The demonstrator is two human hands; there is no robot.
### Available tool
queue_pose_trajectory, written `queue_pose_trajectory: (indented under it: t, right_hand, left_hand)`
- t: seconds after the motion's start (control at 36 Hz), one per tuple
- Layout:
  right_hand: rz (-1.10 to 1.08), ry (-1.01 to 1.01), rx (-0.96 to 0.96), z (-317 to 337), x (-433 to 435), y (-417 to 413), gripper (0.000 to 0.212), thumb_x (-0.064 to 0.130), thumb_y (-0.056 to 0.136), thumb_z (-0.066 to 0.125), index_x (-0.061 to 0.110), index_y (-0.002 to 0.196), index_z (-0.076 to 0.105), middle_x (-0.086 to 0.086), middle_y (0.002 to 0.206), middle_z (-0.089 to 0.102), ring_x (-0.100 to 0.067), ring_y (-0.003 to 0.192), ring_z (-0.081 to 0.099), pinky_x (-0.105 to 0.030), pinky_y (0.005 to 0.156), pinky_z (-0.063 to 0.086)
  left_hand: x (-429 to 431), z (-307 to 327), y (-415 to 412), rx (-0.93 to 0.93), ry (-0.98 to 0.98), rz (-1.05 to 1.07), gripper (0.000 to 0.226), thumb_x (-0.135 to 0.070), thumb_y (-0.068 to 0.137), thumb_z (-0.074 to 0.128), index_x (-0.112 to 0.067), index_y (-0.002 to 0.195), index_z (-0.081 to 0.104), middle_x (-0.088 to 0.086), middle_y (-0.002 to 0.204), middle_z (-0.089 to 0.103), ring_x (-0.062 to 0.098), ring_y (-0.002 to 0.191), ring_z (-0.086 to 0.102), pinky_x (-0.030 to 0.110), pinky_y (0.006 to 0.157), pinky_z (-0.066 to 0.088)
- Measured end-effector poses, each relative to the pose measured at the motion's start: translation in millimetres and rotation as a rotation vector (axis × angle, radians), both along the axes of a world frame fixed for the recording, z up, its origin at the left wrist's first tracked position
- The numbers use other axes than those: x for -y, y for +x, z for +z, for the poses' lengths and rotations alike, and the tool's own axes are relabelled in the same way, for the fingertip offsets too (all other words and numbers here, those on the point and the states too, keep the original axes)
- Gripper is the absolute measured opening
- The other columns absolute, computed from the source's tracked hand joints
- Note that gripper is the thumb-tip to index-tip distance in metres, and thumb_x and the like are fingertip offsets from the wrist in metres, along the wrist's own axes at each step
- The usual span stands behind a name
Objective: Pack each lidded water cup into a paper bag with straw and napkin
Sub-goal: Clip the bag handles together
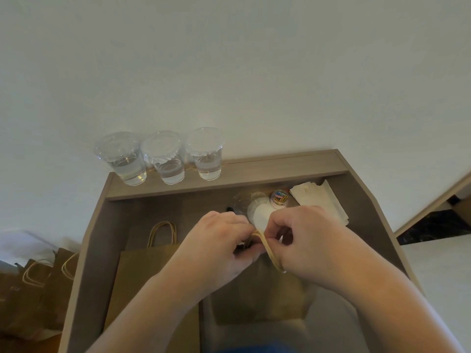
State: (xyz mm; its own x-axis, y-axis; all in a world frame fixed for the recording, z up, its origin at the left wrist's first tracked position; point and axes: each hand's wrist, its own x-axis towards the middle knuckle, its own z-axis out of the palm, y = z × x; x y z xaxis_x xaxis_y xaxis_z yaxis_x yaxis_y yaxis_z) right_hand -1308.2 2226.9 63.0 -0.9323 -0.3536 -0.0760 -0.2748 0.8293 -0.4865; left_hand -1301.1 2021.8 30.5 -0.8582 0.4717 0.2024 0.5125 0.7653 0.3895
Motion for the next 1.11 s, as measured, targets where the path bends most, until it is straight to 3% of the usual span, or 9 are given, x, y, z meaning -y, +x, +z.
queue_pose_trajectory:
  t: [0.22,0.39,0.5,0.64,0.75,0.86,0.92,1.0,1.11]
  right_hand:
    - [0.037,0.096,0.047,6.4,1.4,-5.5,0.014,0.051,0.094,0.070,0.042,0.087,0.077,0.025,0.080,0.069,-0.001,0.079,0.067,-0.023,0.076,0.062]
    - [0.093,0.173,0.082,4.6,6.5,-7.2,0.008,0.046,0.096,0.066,0.045,0.089,0.071,0.025,0.089,0.067,0.001,0.082,0.064,-0.016,0.075,0.056]
    - [0.113,0.263,0.066,2.9,14.0,-5.5,0.008,0.041,0.096,0.062,0.044,0.090,0.065,0.021,0.097,0.067,-0.004,0.087,0.064,-0.017,0.073,0.053]
    - [0.068,0.310,0.099,0.5,21.7,-7.7,0.013,0.038,0.095,0.065,0.041,0.083,0.061,0.016,0.099,0.066,-0.007,0.090,0.065,-0.027,0.082,0.059]
    - [0.038,0.127,0.270,11.0,-1.5,-15.9,0.022,0.061,0.095,0.067,0.047,0.080,0.073,0.023,0.081,0.071,0.007,0.078,0.066,-0.015,0.066,0.049]
    - [-0.111,-0.310,0.242,13.2,-46.5,-6.7,0.059,0.085,0.092,0.038,0.043,0.106,0.078,0.016,0.103,0.079,0.000,0.101,0.072,-0.041,0.101,0.052]
    - [-0.131,-0.464,0.219,0.9,-62.6,5.5,0.057,0.084,0.094,0.039,0.047,0.116,0.075,0.014,0.117,0.078,-0.003,0.114,0.071,-0.043,0.106,0.049]
    - [-0.099,-0.501,0.278,-25.1,-72.1,23.3,0.048,0.071,0.088,0.067,0.047,0.130,0.068,0.008,0.129,0.074,-0.013,0.124,0.068,-0.044,0.106,0.054]
    - [-0.145,-0.462,0.309,-53.9,-72.8,35.4,0.037,0.052,0.091,0.078,0.053,0.126,0.066,0.014,0.123,0.072,-0.008,0.120,0.068,-0.044,0.106,0.055]
  left_hand:
    - [3.2,1.5,-1.9,0.039,0.002,-0.010,0.021,-0.051,0.097,0.066,-0.035,0.102,0.079,-0.021,0.094,0.070,0.004,0.092,0.063,0.027,0.090,0.049]
    - [22.6,-4.7,5.9,0.091,-0.055,0.004,0.038,-0.074,0.089,0.053,-0.045,0.108,0.066,-0.029,0.103,0.059,-0.001,0.100,0.053,0.024,0.094,0.042]
    - [29.4,-5.3,13.2,0.106,-0.013,0.036,0.023,-0.059,0.093,0.055,-0.042,0.101,0.068,-0.026,0.090,0.059,0.001,0.088,0.058,0.023,0.082,0.049]
    - [25.8,-9.3,17.7,0.114,0.015,0.055,0.025,-0.054,0.098,0.052,-0.041,0.107,0.072,-0.026,0.092,0.061,-0.001,0.089,0.059,0.011,0.075,0.042]
    - [28.2,-13.2,17.3,0.166,0.186,0.106,0.021,-0.050,0.096,0.063,-0.042,0.112,0.074,-0.030,0.098,0.068,-0.004,0.098,0.063,0.013,0.084,0.050]
    - [40.0,-22.7,16.6,0.286,0.420,0.134,0.024,-0.041,0.094,0.072,-0.047,0.117,0.070,-0.029,0.106,0.070,-0.005,0.105,0.066,0.012,0.088,0.054]
    - [47.1,-29.8,17.8,0.361,0.511,0.095,0.044,-0.028,0.094,0.077,-0.052,0.127,0.062,-0.023,0.110,0.070,0.001,0.105,0.067,0.014,0.088,0.055]
    - [51.6,-43.5,20.5,0.418,0.586,0.128,0.061,-0.023,0.092,0.079,-0.057,0.135,0.052,-0.019,0.112,0.069,0.002,0.106,0.068,0.012,0.087,0.054]
    - [42.1,-61.4,29.0,0.497,0.680,0.240,0.019,-0.047,0.090,0.070,-0.047,0.109,0.071,-0.013,0.103,0.073,0.005,0.097,0.069,0.027,0.080,0.056]
